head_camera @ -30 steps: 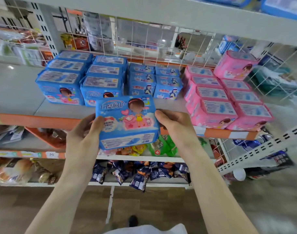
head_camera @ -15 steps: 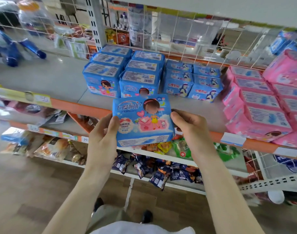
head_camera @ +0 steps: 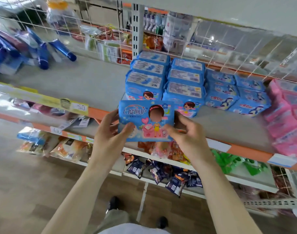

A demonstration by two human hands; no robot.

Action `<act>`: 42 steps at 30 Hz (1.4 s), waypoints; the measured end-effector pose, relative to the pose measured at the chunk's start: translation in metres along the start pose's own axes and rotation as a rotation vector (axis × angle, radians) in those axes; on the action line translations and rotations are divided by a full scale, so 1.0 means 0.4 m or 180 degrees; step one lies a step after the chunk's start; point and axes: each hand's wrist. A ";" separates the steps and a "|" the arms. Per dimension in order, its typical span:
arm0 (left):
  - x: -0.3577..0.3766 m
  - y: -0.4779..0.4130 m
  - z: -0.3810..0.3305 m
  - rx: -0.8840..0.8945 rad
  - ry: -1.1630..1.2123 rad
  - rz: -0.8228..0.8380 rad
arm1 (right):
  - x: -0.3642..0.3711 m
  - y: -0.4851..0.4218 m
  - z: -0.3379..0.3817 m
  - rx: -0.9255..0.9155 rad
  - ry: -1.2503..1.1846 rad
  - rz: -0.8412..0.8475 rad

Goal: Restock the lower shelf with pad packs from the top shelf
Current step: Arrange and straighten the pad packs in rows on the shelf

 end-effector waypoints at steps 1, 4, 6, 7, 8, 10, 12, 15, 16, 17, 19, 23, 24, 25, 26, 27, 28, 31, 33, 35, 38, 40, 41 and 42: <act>-0.018 -0.024 -0.004 0.0064 -0.0012 0.0070 | 0.022 -0.010 -0.006 0.0013 0.0091 0.0014; -0.062 -0.104 -0.017 0.0192 -0.0040 0.0277 | 0.089 -0.038 -0.030 0.0021 0.0238 -0.0082; -0.080 -0.158 -0.020 0.0223 -0.0134 0.0367 | 0.122 -0.052 -0.052 -0.0017 0.0272 -0.0257; -0.087 -0.184 -0.019 0.0224 -0.0192 0.0397 | 0.136 -0.058 -0.062 -0.0019 0.0296 -0.0361; -0.090 -0.210 -0.016 0.0212 -0.0235 0.0445 | 0.148 -0.065 -0.072 -0.0022 0.0322 -0.0450; -0.094 -0.253 -0.006 0.0161 -0.0299 0.0603 | 0.168 -0.076 -0.089 -0.0030 0.0394 -0.0624; -0.096 -0.288 -0.001 0.0201 -0.0394 0.0763 | 0.180 -0.088 -0.105 -0.0035 0.0437 -0.0783; -0.088 -0.326 -0.006 0.0262 -0.0618 0.0904 | 0.186 -0.111 -0.123 -0.0017 0.0499 -0.0935; -0.083 -0.336 -0.006 0.0281 -0.0686 0.0917 | 0.185 -0.119 -0.129 -0.0003 0.0544 -0.0965; -0.079 -0.343 -0.005 0.0319 -0.0746 0.0889 | 0.183 -0.124 -0.135 -0.0003 0.0574 -0.0982; -0.074 -0.354 0.003 0.0375 -0.0806 0.0804 | 0.179 -0.129 -0.150 -0.0017 0.0596 -0.1012; -0.064 -0.367 0.014 0.0398 -0.0887 0.0640 | 0.181 -0.135 -0.182 -0.0164 0.0628 -0.1070; -0.061 -0.370 0.016 0.0419 -0.0948 0.0595 | 0.181 -0.137 -0.188 -0.0188 0.0628 -0.1082; -0.059 -0.373 0.016 0.0439 -0.1024 0.0555 | 0.180 -0.139 -0.195 -0.0219 0.0638 -0.1098; -0.058 -0.377 0.015 0.0454 -0.1106 0.0523 | 0.181 -0.142 -0.202 -0.0266 0.0645 -0.1131; -0.058 -0.382 0.013 0.0457 -0.1192 0.0499 | 0.184 -0.144 -0.210 -0.0316 0.0646 -0.1167; -0.058 -0.386 0.012 0.0460 -0.1282 0.0478 | 0.188 -0.145 -0.219 -0.0349 0.0649 -0.1196; -0.059 -0.391 0.019 0.0517 -0.1502 0.0412 | 0.199 -0.142 -0.243 -0.0391 0.0706 -0.1267; -0.057 -0.389 0.032 0.0590 -0.1649 0.0368 | 0.201 -0.136 -0.255 -0.0375 0.0754 -0.1282; -0.056 -0.384 0.043 0.0736 -0.1865 0.0315 | 0.203 -0.133 -0.255 -0.0392 0.0863 -0.1225; -0.060 -0.377 0.048 0.0917 -0.2156 0.0218 | 0.201 -0.132 -0.249 -0.0442 0.1017 -0.1197; -0.067 -0.373 0.044 0.0948 -0.2235 0.0210 | 0.203 -0.130 -0.242 -0.0427 0.1090 -0.1158; -0.070 -0.371 0.041 0.0951 -0.2232 0.0222 | 0.205 -0.128 -0.239 -0.0416 0.1105 -0.1136; -0.073 -0.369 0.038 0.0944 -0.2222 0.0235 | 0.208 -0.126 -0.238 -0.0404 0.1135 -0.1124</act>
Point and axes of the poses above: each hand's wrist, its own y-axis away from the middle knuckle, its own x-axis out of the palm, z = x × y, and after that the axes turned 15 degrees about -x, right-handed
